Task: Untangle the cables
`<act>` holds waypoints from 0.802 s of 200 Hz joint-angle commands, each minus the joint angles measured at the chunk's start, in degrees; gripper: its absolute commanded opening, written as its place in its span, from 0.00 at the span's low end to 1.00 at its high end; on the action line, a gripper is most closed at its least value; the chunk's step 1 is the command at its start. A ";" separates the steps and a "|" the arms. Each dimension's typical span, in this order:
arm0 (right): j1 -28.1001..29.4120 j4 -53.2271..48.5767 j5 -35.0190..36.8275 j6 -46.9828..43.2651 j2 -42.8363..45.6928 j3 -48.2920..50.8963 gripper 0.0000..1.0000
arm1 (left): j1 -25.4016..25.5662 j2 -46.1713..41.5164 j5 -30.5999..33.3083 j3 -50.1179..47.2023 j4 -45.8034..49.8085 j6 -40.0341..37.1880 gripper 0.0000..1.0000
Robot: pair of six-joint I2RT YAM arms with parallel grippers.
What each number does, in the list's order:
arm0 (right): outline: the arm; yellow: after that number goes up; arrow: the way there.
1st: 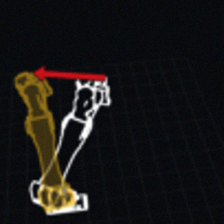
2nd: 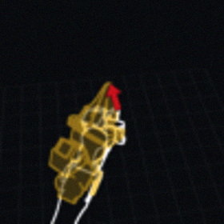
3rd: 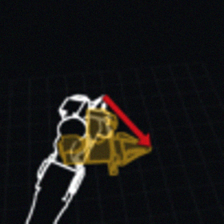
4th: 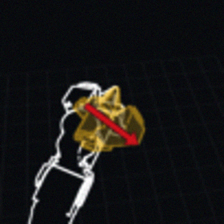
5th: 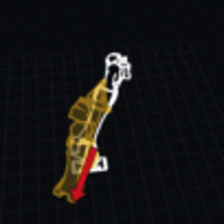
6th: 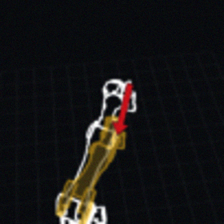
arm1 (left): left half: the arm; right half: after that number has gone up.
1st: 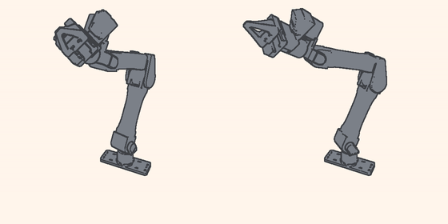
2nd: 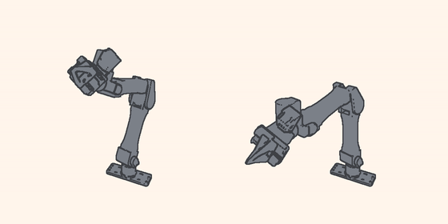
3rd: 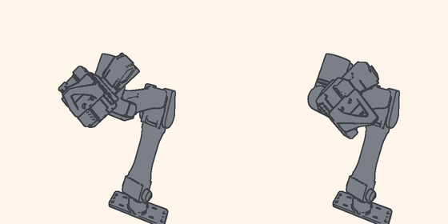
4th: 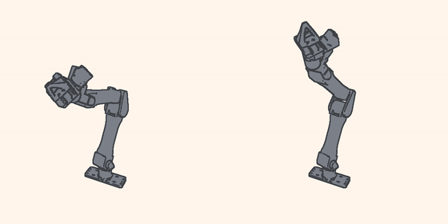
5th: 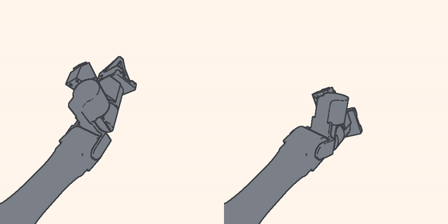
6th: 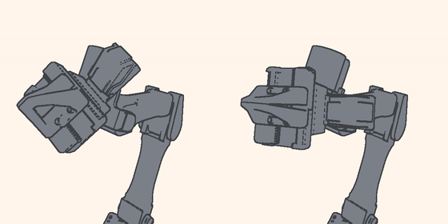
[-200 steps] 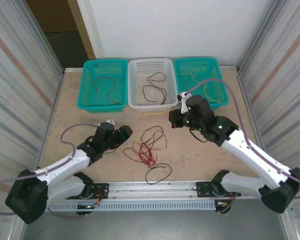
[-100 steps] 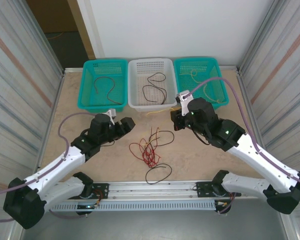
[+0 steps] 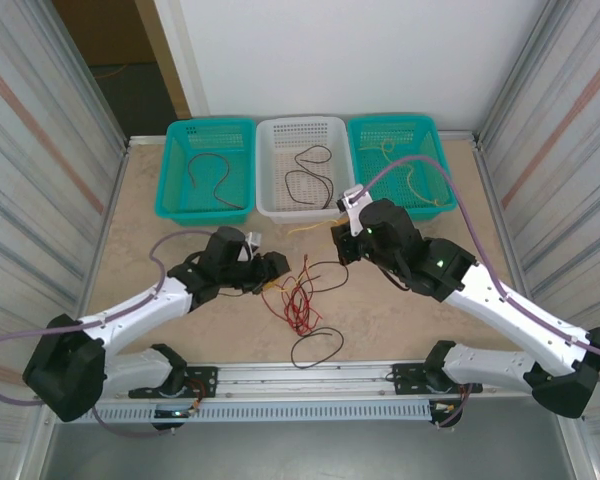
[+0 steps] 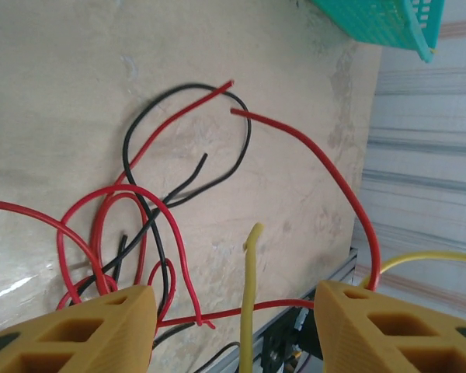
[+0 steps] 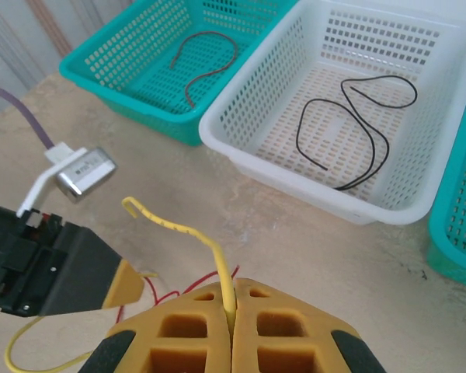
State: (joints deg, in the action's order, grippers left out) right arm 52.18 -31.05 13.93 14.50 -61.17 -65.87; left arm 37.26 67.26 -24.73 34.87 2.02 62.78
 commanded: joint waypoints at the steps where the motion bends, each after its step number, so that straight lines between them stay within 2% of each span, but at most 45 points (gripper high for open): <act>1: 0.64 2.21 1.19 -0.31 -0.27 -0.96 0.00 | 0.28 1.15 -2.62 -1.09 -6.81 4.01 0.47; 27: 0.64 2.21 1.91 0.17 -0.12 -0.59 0.00 | 0.29 0.39 -1.04 -1.99 -7.39 5.01 0.30; 44: 0.64 2.48 2.75 0.33 0.72 -0.09 0.00 | -0.13 -2.14 2.59 -3.06 -5.87 5.59 0.21; 68: 0.10 3.01 4.26 1.28 2.45 1.27 0.00 | -2.29 -7.64 8.94 -6.91 -6.97 9.32 0.00; 81: -1.64 3.01 5.03 3.30 3.59 2.14 0.00 | -3.23 -12.34 14.34 -9.60 -8.08 11.77 0.00; 94: -5.28 2.84 3.46 6.50 5.01 3.41 0.00 | -3.08 -19.18 23.11 -12.78 -7.57 14.67 0.00; 119: -15.18 4.06 -6.14 13.10 9.26 7.07 0.00 | 2.02 -36.05 47.77 -18.45 0.64 23.14 0.00; 131: -18.46 4.41 -10.05 14.83 10.23 8.58 0.00 | 4.99 -42.69 56.84 -20.70 3.16 26.00 0.00; 143: -19.91 4.49 -12.19 15.61 10.62 9.45 0.00 | 6.73 -46.43 61.19 -21.85 3.60 25.63 0.00; 160: -20.02 4.26 -13.35 16.05 10.64 9.70 0.00 | 6.83 -46.79 60.60 -21.30 4.98 24.54 0.00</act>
State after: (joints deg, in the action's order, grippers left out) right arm 33.63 -28.34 3.70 26.98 -51.62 -56.64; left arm 43.81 21.12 21.30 14.72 0.45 84.90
